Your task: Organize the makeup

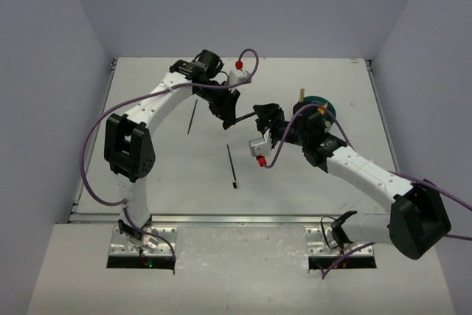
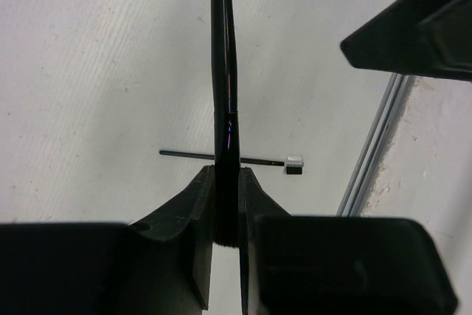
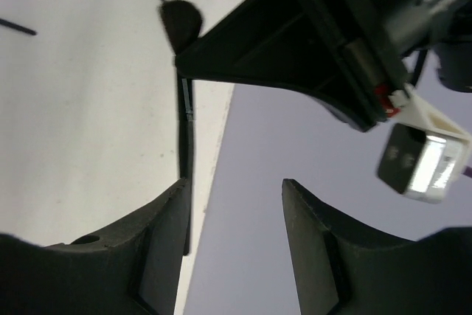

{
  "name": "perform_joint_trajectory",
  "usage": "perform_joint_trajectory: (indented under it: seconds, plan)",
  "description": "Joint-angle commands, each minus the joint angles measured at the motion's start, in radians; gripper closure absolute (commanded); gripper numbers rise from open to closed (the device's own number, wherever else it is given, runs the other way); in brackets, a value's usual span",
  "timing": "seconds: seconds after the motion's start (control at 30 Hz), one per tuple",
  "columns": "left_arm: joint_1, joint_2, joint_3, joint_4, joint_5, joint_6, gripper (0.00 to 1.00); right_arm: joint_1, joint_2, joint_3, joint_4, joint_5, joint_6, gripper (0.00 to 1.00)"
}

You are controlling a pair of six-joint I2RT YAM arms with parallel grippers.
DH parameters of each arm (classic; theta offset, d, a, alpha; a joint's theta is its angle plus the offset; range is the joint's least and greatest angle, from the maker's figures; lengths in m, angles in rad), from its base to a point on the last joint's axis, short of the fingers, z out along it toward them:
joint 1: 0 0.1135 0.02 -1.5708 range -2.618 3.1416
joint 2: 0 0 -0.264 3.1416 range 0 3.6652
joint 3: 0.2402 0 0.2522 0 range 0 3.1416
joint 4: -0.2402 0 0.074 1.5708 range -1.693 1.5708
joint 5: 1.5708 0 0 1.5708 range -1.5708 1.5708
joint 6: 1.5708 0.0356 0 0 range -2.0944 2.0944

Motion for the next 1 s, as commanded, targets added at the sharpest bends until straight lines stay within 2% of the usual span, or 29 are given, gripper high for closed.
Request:
perform_joint_trajectory:
  seconds: [0.0, 0.13, 0.33, 0.87, 0.97]
  plan:
    - [-0.013, -0.04, 0.049, 0.024, 0.045, -0.01, 1.0, 0.01, 0.029, -0.017, -0.009, 0.026, -0.02, 0.46]
    - [-0.017, -0.063, 0.043, 0.022, 0.061, -0.011, 1.0, 0.012, 0.062, 0.0, 0.058, 0.069, -0.007, 0.44]
    - [-0.017, -0.082, -0.003, 0.023, 0.05, 0.004, 1.0, 0.018, 0.101, 0.038, 0.06, 0.068, 0.025, 0.43]
    - [-0.029, -0.085, 0.008, 0.016, 0.101, -0.002, 1.0, 0.023, 0.215, 0.102, 0.087, 0.101, 0.062, 0.44]
    - [-0.027, -0.085, 0.006, 0.026, 0.091, -0.008, 1.0, 0.022, 0.223, 0.107, 0.044, 0.07, 0.069, 0.44]
